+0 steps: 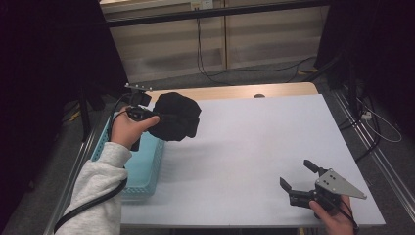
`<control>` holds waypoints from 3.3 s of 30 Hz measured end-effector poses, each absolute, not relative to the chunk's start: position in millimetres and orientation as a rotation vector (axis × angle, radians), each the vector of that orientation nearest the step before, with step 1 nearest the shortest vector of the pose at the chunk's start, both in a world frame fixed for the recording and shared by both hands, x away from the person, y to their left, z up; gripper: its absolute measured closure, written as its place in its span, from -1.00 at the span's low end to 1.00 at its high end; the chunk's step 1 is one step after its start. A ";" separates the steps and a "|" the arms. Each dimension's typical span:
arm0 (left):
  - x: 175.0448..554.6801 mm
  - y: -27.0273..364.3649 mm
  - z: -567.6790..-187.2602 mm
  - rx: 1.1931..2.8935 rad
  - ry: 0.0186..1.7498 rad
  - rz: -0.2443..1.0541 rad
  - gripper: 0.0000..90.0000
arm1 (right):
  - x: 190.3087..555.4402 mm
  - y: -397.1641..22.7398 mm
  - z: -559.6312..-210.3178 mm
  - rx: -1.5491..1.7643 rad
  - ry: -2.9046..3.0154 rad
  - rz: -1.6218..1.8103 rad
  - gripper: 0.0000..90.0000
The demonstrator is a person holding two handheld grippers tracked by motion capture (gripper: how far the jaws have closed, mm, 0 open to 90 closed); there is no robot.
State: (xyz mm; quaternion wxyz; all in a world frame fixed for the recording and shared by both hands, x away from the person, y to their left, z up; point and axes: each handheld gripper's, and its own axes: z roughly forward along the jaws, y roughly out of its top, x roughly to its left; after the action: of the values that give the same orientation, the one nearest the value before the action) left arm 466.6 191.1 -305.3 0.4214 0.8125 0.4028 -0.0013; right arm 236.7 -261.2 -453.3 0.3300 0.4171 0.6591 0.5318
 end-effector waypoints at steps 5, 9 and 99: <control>460.8 178.6 -311.2 2.055 0.975 -0.002 0.39 | 237.7 -261.2 -453.8 1.087 1.729 1.387 -0.95; 457.0 168.8 -316.8 2.062 0.955 -0.008 0.39 | 237.9 -259.9 -453.6 1.085 1.730 1.391 -0.95; 386.8 134.2 -406.4 2.056 0.873 0.129 -0.80 | 269.6 -229.8 -449.5 1.053 1.849 1.400 -0.95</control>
State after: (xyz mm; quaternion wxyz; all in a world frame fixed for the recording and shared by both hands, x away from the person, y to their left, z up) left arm 386.8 134.2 -406.4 0.4369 0.8266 0.3509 0.0518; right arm 269.6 -229.8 -449.5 0.2931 0.3952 0.6941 0.5255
